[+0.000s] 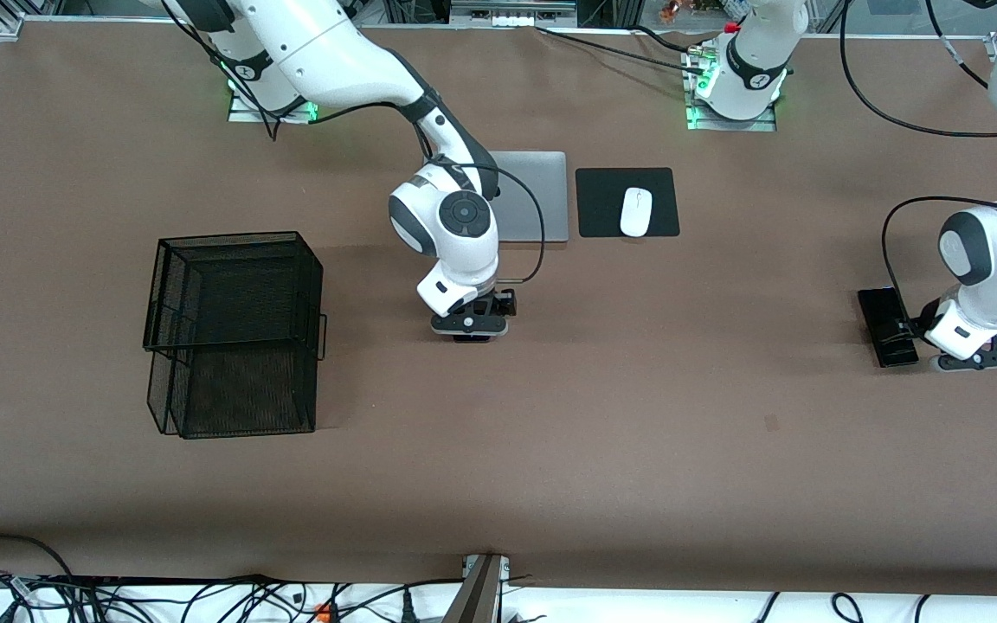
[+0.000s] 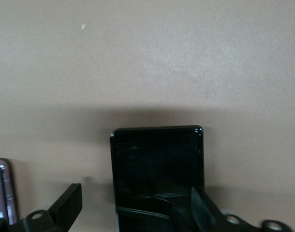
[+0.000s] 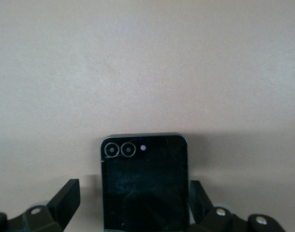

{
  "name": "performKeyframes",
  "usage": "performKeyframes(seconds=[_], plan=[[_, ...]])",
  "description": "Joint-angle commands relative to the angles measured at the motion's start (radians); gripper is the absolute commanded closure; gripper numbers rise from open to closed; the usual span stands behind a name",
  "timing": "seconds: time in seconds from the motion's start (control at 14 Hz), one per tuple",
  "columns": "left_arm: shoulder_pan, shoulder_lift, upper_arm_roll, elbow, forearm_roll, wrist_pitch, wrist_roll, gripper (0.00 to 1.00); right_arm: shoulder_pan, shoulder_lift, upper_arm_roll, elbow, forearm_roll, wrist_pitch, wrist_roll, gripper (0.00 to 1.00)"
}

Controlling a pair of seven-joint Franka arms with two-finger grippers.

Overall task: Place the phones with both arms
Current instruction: 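Grasp the flip phone with the right gripper while the left gripper reaches the smartphone, then carry the flip phone to the organizer while the left gripper lifts the smartphone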

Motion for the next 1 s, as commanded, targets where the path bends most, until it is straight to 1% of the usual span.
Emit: performKeyframes(seconds=[0.0, 0.21, 0.43, 0.57, 0.93], plan=[[0.017, 0.001, -0.018, -0.009, 0.008, 0.006, 0.021, 0.0, 0.001, 0.019, 0.004, 0.011, -0.018, 0.018, 0.0, 0.0], [0.028, -0.002, -0.029, -0.015, 0.002, 0.003, 0.022, 0.0, 0.001, 0.024, 0.004, 0.011, -0.02, 0.018, 0.0, 0.0], [0.08, 0.002, -0.081, -0.017, 0.002, 0.0, 0.026, 0.0, -0.006, 0.019, 0.004, 0.012, -0.02, 0.016, -0.003, 0.0], [0.098, 0.005, -0.103, -0.017, -0.001, 0.0, 0.044, 0.0, -0.006, 0.018, 0.001, 0.014, -0.02, 0.013, 0.0, 0.0], [0.109, 0.019, -0.106, -0.017, -0.002, 0.0, 0.045, 0.0, -0.001, 0.027, -0.009, 0.011, -0.02, 0.015, 0.008, 0.0]])
